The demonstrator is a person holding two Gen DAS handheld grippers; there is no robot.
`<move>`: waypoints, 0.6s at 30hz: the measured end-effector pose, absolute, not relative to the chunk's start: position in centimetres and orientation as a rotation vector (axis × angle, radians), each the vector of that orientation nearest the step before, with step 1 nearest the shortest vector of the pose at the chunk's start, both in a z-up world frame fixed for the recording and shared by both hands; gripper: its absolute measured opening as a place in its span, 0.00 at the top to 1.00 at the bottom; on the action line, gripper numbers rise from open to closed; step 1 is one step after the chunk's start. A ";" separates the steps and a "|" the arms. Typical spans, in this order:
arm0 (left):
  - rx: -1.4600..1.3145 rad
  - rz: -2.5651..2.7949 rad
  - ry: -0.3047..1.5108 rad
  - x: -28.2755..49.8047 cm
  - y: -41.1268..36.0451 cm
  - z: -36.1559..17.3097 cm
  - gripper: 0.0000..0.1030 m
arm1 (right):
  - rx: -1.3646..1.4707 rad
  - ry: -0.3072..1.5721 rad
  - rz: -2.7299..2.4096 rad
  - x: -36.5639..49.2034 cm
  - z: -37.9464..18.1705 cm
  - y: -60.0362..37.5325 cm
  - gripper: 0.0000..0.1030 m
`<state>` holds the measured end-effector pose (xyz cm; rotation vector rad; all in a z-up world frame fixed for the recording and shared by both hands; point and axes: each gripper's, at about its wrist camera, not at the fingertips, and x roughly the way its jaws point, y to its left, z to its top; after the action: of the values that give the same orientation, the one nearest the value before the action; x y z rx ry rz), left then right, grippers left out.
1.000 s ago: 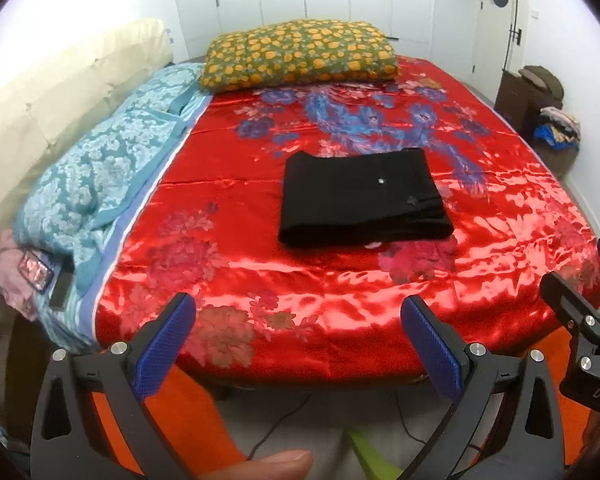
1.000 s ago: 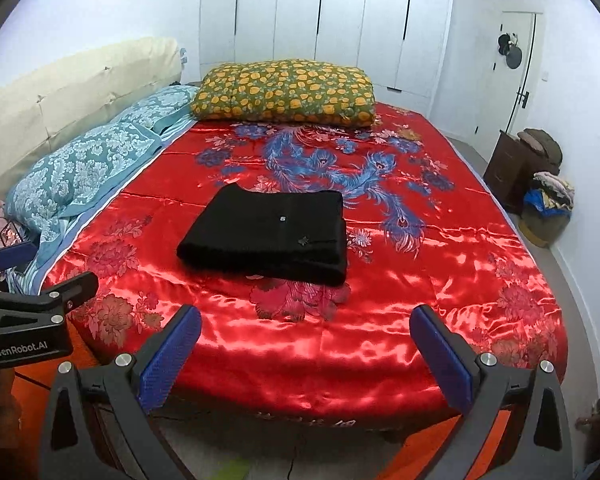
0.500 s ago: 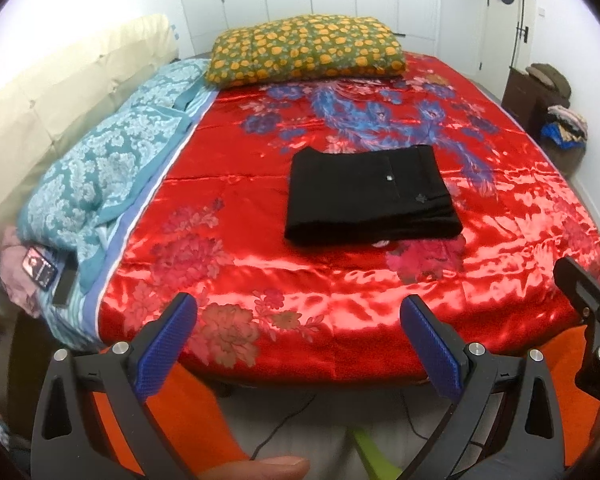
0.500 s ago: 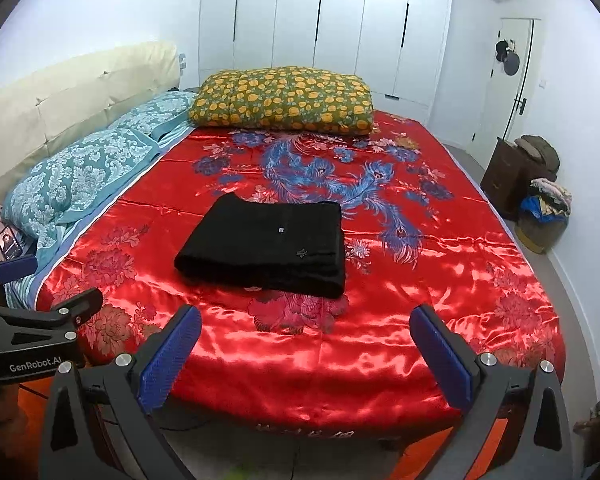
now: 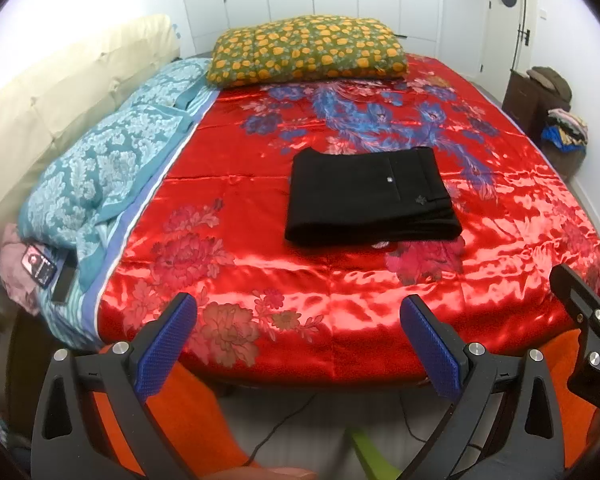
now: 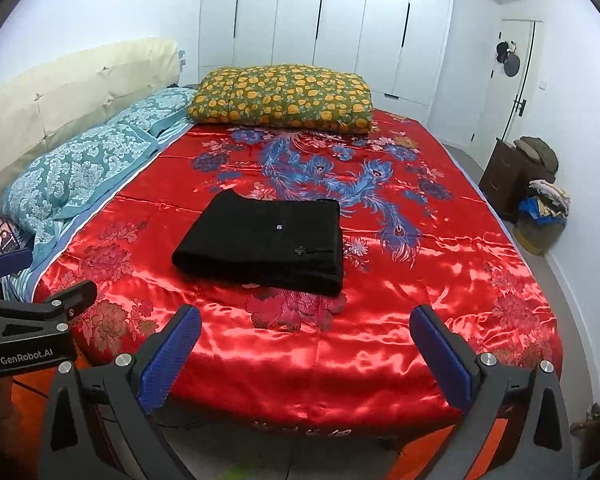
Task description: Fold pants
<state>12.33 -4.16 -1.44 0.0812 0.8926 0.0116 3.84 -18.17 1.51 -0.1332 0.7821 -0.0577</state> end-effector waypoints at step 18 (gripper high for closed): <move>0.078 0.010 0.907 12.4 -4.1 -1.9 0.01 | -0.134 0.780 -0.058 3.7 1.5 -18.3 0.00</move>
<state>12.41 -4.06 -1.92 0.0776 0.9074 0.0104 3.74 -18.28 1.50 -0.1344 0.7804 -0.0581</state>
